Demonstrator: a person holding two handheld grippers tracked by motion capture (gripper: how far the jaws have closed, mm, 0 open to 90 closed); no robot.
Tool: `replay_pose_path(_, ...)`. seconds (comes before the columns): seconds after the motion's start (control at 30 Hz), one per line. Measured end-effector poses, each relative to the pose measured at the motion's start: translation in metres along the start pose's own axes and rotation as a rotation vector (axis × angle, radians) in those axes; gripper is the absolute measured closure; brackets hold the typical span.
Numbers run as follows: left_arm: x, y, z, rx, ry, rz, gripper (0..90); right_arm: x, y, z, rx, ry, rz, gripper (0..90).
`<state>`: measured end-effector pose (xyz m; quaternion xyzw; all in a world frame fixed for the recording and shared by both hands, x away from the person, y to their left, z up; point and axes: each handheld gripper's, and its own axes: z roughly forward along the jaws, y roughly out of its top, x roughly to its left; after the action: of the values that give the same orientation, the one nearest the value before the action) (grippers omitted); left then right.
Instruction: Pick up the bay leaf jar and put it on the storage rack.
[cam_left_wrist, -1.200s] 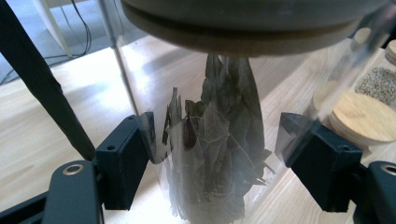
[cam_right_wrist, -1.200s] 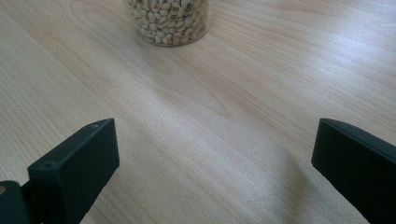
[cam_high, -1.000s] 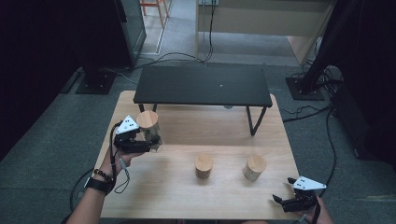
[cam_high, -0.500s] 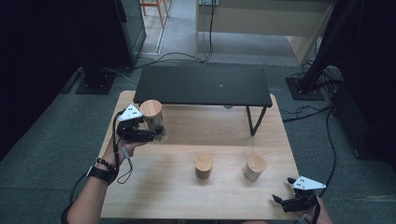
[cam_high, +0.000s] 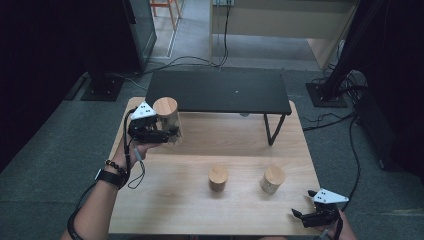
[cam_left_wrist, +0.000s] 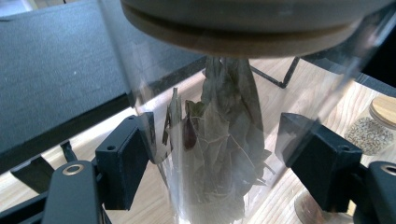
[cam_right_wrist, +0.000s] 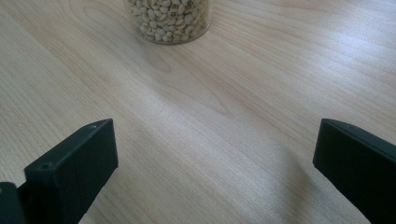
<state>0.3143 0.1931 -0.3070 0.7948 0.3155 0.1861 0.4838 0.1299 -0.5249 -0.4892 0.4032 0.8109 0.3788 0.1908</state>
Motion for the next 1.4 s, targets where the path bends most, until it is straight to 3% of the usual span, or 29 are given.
replay_pose_path(0.5,0.001,0.03,-0.001,-0.007,0.013,0.01,25.3,-0.001,0.0,0.0,0.003,0.003,0.003,0.0)
replay_pose_path(0.83,0.012,0.054,0.003,-0.009,0.026,0.009,25.3,-0.002,0.001,0.001,0.007,0.009,0.004,0.0)
replay_pose_path(1.03,0.021,0.063,0.009,-0.007,0.011,-0.006,25.3,-0.002,0.001,0.001,0.008,0.011,0.003,0.0)
replay_pose_path(1.4,0.023,0.075,0.009,-0.022,0.012,0.006,25.3,-0.003,0.002,0.001,0.009,0.014,0.004,0.0)
